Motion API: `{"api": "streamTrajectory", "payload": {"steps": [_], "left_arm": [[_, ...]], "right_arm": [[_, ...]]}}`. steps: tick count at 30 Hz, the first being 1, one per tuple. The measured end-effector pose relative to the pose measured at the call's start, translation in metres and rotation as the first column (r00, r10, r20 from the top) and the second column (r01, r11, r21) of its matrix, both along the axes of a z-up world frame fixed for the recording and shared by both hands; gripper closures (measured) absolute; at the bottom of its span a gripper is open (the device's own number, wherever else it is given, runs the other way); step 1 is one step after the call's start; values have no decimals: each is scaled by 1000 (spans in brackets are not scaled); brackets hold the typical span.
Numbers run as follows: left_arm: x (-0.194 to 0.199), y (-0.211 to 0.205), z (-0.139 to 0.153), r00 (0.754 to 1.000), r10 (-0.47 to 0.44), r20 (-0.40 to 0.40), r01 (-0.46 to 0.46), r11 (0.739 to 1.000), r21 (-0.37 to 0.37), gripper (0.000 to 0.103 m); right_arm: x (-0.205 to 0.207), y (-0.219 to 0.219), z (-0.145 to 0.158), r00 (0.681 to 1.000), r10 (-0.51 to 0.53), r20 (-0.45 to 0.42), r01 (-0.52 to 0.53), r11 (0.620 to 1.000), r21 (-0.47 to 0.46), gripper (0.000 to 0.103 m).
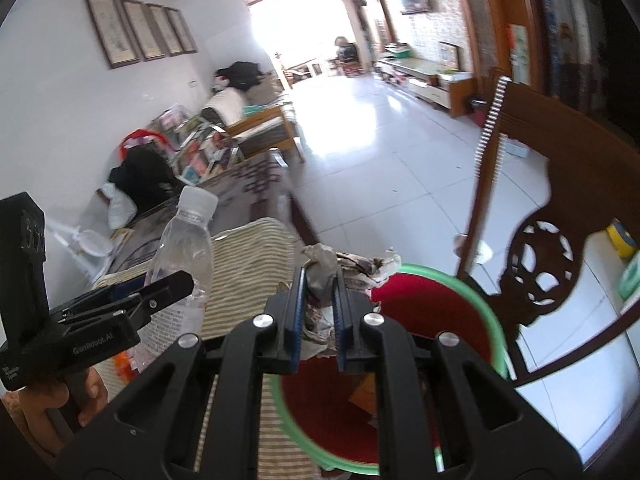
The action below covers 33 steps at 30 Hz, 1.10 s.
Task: Collect trash
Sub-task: 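Drop the water bottle and crumpled paper into the red bin with both tools, then grasp the yellow wrapper with left tool while right tool grasps crumpled paper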
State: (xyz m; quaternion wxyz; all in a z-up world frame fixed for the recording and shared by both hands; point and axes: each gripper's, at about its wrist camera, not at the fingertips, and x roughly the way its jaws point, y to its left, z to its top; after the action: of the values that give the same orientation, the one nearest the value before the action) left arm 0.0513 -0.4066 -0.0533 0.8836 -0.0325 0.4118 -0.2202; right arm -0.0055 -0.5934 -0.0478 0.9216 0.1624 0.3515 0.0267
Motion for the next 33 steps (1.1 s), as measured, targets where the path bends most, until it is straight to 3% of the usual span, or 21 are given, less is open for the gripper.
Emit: {"api": "streamTrajectory", "payload": {"steps": [7,9,10,12,16,19,22,28,33], "left_arm": [[16,-43,-26,985,-126,-115,118,990,-70,49],[17,-50,-32,982,-131,-133,126,991,-45,37],[16,-49,-33,985,-123,-125,118,992,-44,24],[16,-43,-31,987,-112,-119,104,992,-68,24],[16,-12,-24,995,-49,-91,43,997,-67,24],[13,23,-19,998,26,-55,-28,999,-33,24],[11,57,-16,995,101,-24,-101,995,9,24],[4,152,-24,957,291,-19,-289,956,54,24],[-4,246,-34,901,433,-26,-429,899,90,24]], "right_arm": [[-10,-31,-13,994,-104,-38,104,995,1,89],[-9,-38,-15,990,-134,-46,134,991,5,83],[-10,-40,-15,988,-151,-44,152,988,16,75],[-9,-40,-14,987,-158,-40,158,987,12,73],[-3,-32,-13,990,-138,-36,139,990,8,73],[4,-17,-12,994,-108,-33,108,994,2,65],[13,2,-13,997,-64,-40,65,998,3,64],[35,68,-11,997,58,-54,-59,998,-10,60],[44,130,-11,988,140,-65,-141,990,-22,56]]}}
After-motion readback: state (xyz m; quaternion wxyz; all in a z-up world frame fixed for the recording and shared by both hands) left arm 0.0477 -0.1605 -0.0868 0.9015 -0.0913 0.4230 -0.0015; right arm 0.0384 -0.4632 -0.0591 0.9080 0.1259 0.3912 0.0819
